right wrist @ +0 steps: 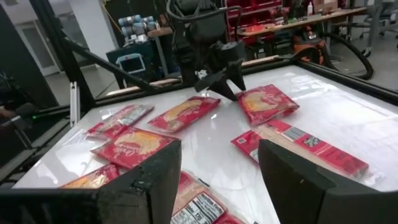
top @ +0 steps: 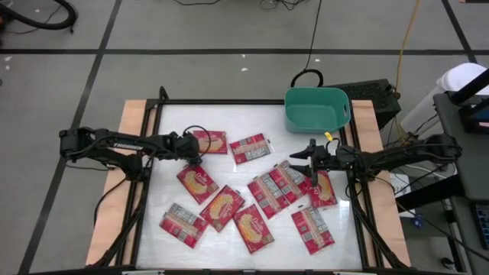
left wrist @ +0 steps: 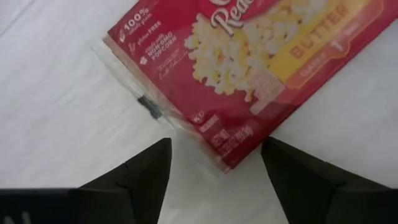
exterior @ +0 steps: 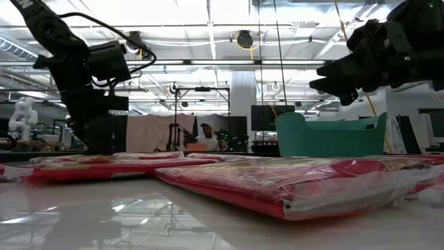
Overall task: Sort popcorn bags into baskets
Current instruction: Put the red popcorn bag into the green bin
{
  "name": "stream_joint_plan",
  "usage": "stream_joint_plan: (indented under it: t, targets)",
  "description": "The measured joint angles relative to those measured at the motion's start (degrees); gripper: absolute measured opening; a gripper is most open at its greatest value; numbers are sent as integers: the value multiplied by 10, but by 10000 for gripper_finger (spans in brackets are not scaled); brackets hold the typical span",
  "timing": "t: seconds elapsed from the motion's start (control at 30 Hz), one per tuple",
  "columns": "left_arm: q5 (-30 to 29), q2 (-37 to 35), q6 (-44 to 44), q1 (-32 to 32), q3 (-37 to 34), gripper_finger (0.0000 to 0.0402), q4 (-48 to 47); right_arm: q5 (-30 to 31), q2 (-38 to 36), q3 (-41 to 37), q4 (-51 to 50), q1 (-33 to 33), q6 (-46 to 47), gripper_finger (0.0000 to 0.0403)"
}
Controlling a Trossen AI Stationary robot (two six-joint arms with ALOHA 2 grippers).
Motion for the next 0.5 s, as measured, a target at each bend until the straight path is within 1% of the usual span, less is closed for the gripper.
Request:
stream_joint_plan:
  t: [0.1, 0.2, 0.33, 0.5]
  targets:
    - [2, 0, 0, 1, -14, 228, 32, 1, 14, 0, 8, 0, -2, 208]
    - [15, 0, 6, 1, -30, 191, 64, 2, 25, 0, 25, 0, -2, 208]
    - [25, 0, 22, -1, -47, 126, 101, 2, 36, 0, 46, 0, -10, 208]
    - [20, 2, 65, -16, -52, 27, 137, 4, 40, 1, 59, 0, -16, 208]
